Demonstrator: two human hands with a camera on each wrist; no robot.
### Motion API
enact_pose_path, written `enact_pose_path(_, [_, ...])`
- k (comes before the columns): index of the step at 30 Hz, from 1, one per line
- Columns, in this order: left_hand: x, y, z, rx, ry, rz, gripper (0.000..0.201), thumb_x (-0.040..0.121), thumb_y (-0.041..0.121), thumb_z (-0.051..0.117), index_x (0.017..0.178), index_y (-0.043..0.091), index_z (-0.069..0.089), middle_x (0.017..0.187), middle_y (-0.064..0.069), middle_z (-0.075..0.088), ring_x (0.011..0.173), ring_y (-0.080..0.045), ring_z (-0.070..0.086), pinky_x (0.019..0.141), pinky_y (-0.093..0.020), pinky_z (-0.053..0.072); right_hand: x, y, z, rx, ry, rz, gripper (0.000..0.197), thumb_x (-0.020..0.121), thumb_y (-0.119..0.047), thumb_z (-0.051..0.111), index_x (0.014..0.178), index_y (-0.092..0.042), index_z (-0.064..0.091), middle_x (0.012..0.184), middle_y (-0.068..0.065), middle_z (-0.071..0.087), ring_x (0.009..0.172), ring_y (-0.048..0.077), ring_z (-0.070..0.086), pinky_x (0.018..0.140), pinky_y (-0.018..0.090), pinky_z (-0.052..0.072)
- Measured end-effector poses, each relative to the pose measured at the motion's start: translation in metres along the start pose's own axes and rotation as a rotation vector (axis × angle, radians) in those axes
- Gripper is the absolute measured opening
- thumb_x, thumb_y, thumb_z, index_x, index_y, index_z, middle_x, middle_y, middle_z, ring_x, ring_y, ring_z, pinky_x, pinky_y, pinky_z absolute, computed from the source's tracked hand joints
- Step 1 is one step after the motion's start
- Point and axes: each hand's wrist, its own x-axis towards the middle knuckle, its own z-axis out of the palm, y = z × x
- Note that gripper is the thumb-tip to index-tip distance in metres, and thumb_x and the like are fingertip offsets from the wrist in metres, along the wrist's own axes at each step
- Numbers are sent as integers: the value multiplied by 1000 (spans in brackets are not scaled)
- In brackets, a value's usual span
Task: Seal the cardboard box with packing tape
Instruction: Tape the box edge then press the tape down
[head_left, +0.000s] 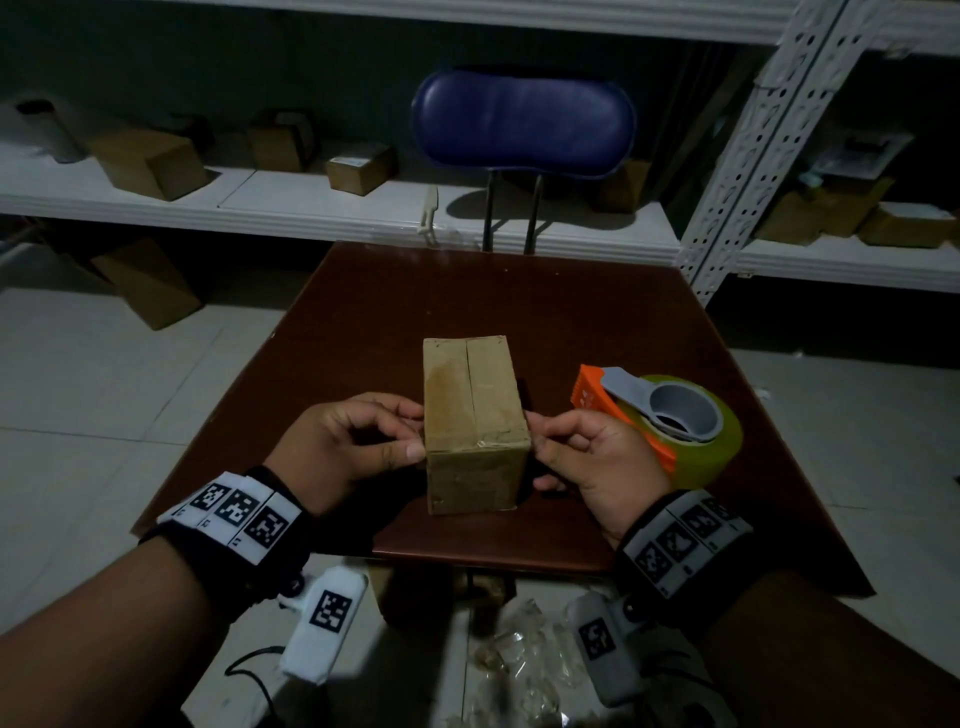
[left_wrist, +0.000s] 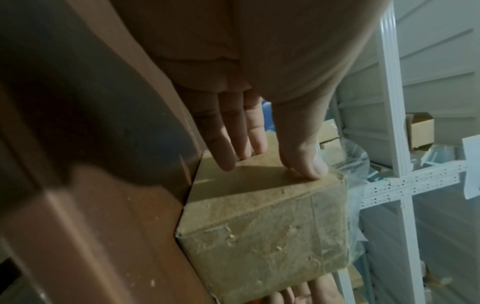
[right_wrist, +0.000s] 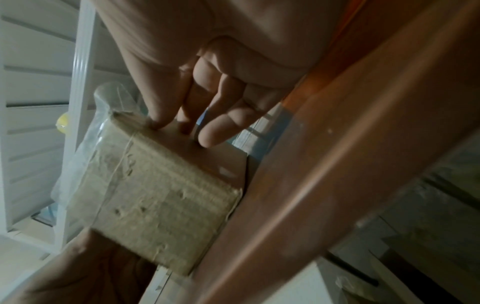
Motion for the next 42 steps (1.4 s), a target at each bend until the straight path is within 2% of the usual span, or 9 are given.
enact_pose_path(3, [1, -1, 2, 15, 21, -17, 17, 63, 15, 78, 74, 2, 74, 109, -8, 70, 98, -12, 71, 81, -15, 53, -1, 3, 1, 57, -19, 33, 4, 87, -7, 70, 90, -6, 67, 115, -3, 75, 110, 9, 70, 69, 28, 63])
enact_pose_path(8, [4, -4, 3, -11, 70, -60, 21, 64, 18, 77, 76, 1, 74, 107, -6, 72, 99, -17, 71, 86, -26, 54, -3, 3, 4, 105, -40, 69, 18, 79, -19, 70, 90, -6, 66, 120, -2, 73, 113, 9, 69, 72, 33, 63])
enact_pose_path(13, [3, -4, 2, -19, 68, -42, 19, 65, 17, 75, 77, 2, 74, 106, -3, 73, 95, -7, 71, 79, -15, 53, -7, 2, 9, 102, -2, 78, 25, 74, -29, 72, 85, -8, 66, 125, -1, 71, 110, 2, 69, 76, 38, 63])
enact_pose_path(21, [3, -5, 2, -44, 74, -53, 24, 65, 14, 75, 79, -6, 73, 105, -4, 74, 95, -11, 72, 78, -16, 55, -4, 1, 10, 158, 4, 119, 22, 72, -23, 72, 81, -8, 61, 121, -1, 71, 106, 2, 70, 71, 35, 63])
enact_pose_path(26, [4, -4, 4, -79, 83, -79, 18, 65, 12, 75, 75, -3, 73, 104, -6, 75, 98, -18, 72, 80, -23, 57, -2, 2, 9, 134, 19, 135, 15, 92, -6, 65, 79, -8, 56, 121, 1, 71, 103, 3, 72, 72, 37, 62])
enact_pose_path(31, [2, 0, 2, -118, 56, -117, 9, 68, 16, 74, 71, 8, 77, 107, -6, 74, 101, -20, 71, 88, -31, 55, -5, -2, 11, 156, 11, 131, 22, 73, -26, 72, 78, -8, 60, 128, 4, 69, 108, 1, 69, 75, 38, 62])
enact_pose_path(35, [2, 0, 4, -64, 71, -108, 11, 67, 20, 76, 71, 10, 78, 106, -3, 75, 101, -19, 71, 89, -32, 54, -5, -2, 12, 143, 20, 123, 23, 70, -28, 73, 76, -10, 61, 130, 6, 68, 108, 1, 69, 75, 39, 63])
enact_pose_path(39, [1, 3, 6, -71, 99, -104, 23, 67, 16, 74, 80, -2, 72, 102, 0, 77, 96, -15, 73, 81, -24, 56, -6, -3, 13, 111, 33, 108, 18, 78, -24, 72, 79, -9, 62, 127, 6, 70, 108, 1, 69, 76, 41, 62])
enact_pose_path(42, [0, 8, 5, -24, 119, -93, 18, 71, 9, 75, 82, -4, 68, 105, -2, 77, 99, -13, 72, 86, -28, 56, -7, -5, 13, 24, 16, 49, 11, 92, -21, 66, 92, -10, 66, 128, 2, 70, 114, 6, 68, 78, 42, 62])
